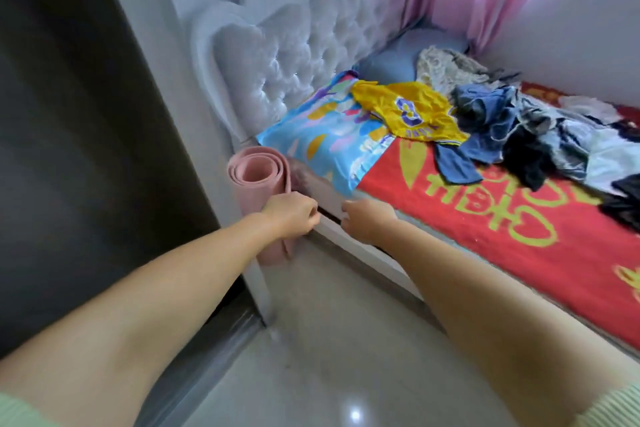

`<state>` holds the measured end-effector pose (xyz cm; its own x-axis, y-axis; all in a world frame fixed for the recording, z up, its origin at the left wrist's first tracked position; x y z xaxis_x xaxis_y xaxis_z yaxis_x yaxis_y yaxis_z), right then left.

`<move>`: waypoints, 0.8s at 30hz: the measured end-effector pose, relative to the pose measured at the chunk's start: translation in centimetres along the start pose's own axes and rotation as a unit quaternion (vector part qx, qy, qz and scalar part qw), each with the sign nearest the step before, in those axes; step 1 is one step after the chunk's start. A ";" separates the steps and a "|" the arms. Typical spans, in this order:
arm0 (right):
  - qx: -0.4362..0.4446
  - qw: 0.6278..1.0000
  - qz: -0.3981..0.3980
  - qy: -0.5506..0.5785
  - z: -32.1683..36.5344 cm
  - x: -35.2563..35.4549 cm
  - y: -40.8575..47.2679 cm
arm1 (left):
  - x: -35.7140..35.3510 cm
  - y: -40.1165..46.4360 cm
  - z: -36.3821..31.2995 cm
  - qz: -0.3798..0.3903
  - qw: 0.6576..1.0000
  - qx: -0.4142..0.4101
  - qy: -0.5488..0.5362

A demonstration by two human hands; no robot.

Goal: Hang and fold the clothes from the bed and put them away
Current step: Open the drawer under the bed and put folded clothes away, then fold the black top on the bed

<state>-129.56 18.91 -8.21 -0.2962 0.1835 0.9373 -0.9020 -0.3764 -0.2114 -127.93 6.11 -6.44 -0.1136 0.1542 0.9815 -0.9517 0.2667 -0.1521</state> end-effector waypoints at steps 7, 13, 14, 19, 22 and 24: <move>-0.154 0.988 -0.007 -0.017 -22.8 4.8 -9.2 | 3.2 8.4 -20.9 -0.015 0.993 -0.103 -0.047; -0.225 0.974 -0.016 0.001 -32.6 7.0 -13.9 | 5.5 13.3 -31.2 -0.006 0.982 -0.183 -0.036; -0.231 0.973 -0.012 0.000 -33.8 7.2 -14.4 | 5.8 14.3 -32.2 -0.004 0.981 -0.190 -0.034; -0.269 0.963 -0.008 0.011 -39.9 7.7 -15.3 | 6.4 19.9 -36.4 -0.007 0.976 -0.215 -0.021; -0.288 0.957 -0.016 0.013 -44.0 8.6 -13.7 | 6.1 24.0 -38.5 0.002 0.973 -0.229 -0.022; -0.300 0.953 -0.026 0.021 -47.0 9.5 -11.9 | 6.2 27.5 -39.5 0.003 0.971 -0.237 -0.021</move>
<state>-136.35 67.83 -9.79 -0.2465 0.2294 0.9416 -0.9293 0.2198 -0.2969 -143.53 51.99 -9.15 -0.1406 0.1204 0.9827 -0.7142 0.6751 -0.1849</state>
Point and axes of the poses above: each hand's wrist, its own y-axis towards the middle knuckle, its own x-axis out of the back of the hand, z = x × y, the point moved 7 cm from there along y, towards the middle knuckle, and after that the axes turned 13 degrees about y, right-handed, at the moved point
